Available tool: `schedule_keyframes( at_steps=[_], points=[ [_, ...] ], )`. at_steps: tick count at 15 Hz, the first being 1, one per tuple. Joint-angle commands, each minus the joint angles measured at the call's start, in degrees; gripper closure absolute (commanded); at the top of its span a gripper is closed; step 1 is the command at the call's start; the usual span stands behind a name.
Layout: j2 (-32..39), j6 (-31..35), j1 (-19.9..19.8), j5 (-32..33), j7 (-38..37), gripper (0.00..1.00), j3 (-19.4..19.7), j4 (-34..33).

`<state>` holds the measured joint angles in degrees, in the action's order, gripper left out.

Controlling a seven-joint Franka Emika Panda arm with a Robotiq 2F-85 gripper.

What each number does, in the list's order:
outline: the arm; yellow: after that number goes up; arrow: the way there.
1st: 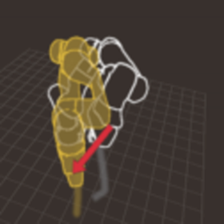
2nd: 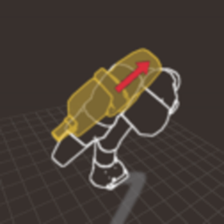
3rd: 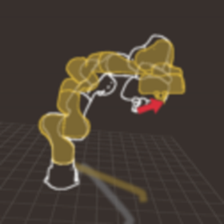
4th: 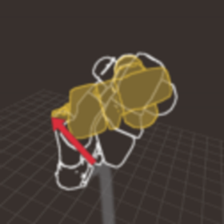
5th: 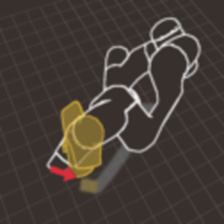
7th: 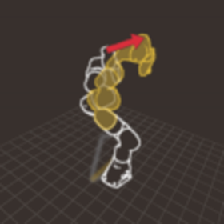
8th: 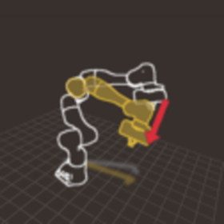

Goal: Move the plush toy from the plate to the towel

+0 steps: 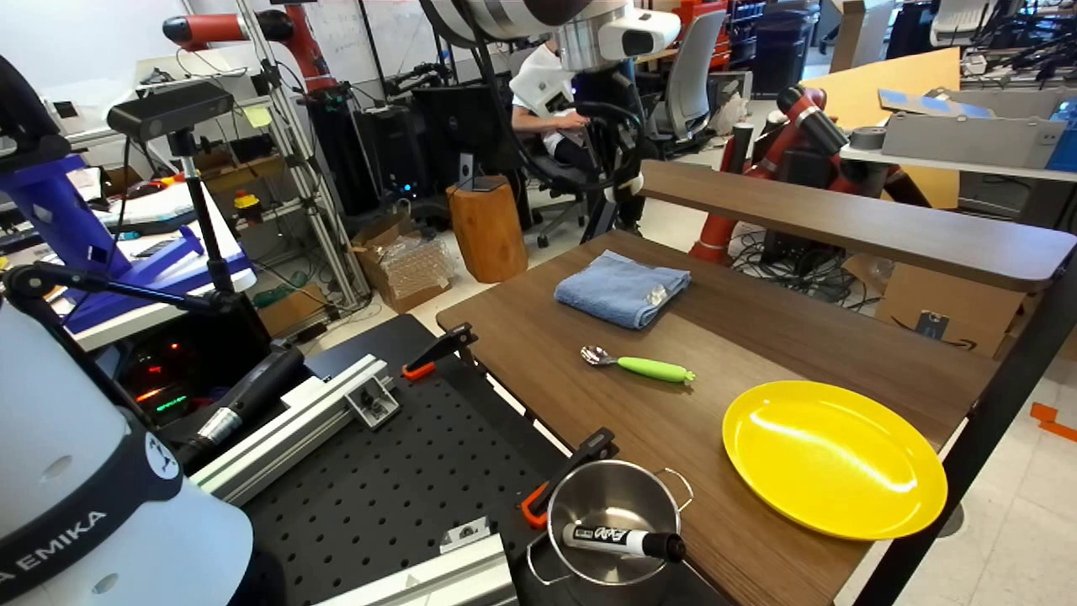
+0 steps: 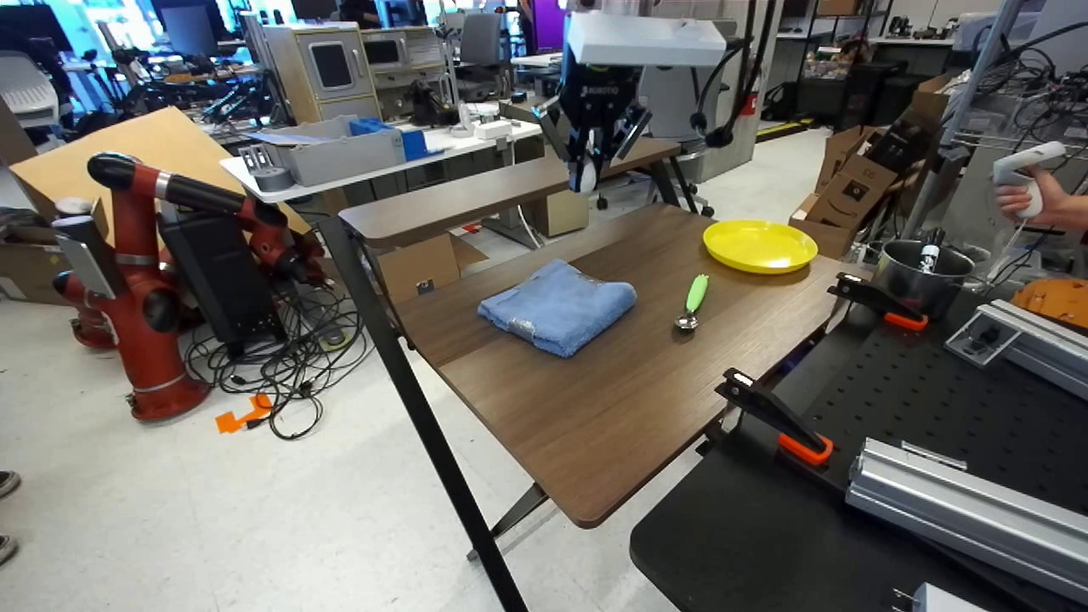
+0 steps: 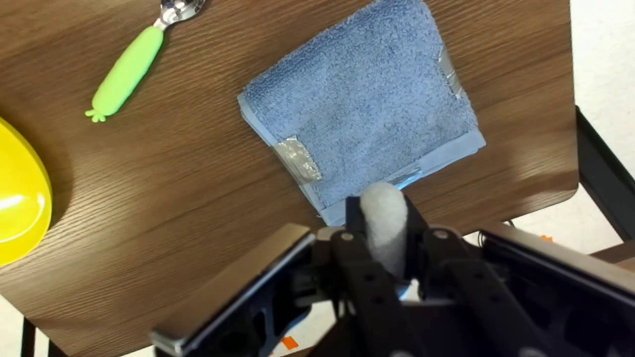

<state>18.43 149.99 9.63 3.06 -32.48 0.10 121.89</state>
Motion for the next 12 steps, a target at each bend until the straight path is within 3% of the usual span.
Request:
schedule_keyframes(
  at_steps=[1, 12],
  points=[
    [5.9, -2.4, 3.1, 2.5, -3.1, 0.95, 2.1, -6.2],
    [21.9, -3.8, 5.1, -1.1, -1.2, 0.95, 2.6, -16.4]
  ],
)
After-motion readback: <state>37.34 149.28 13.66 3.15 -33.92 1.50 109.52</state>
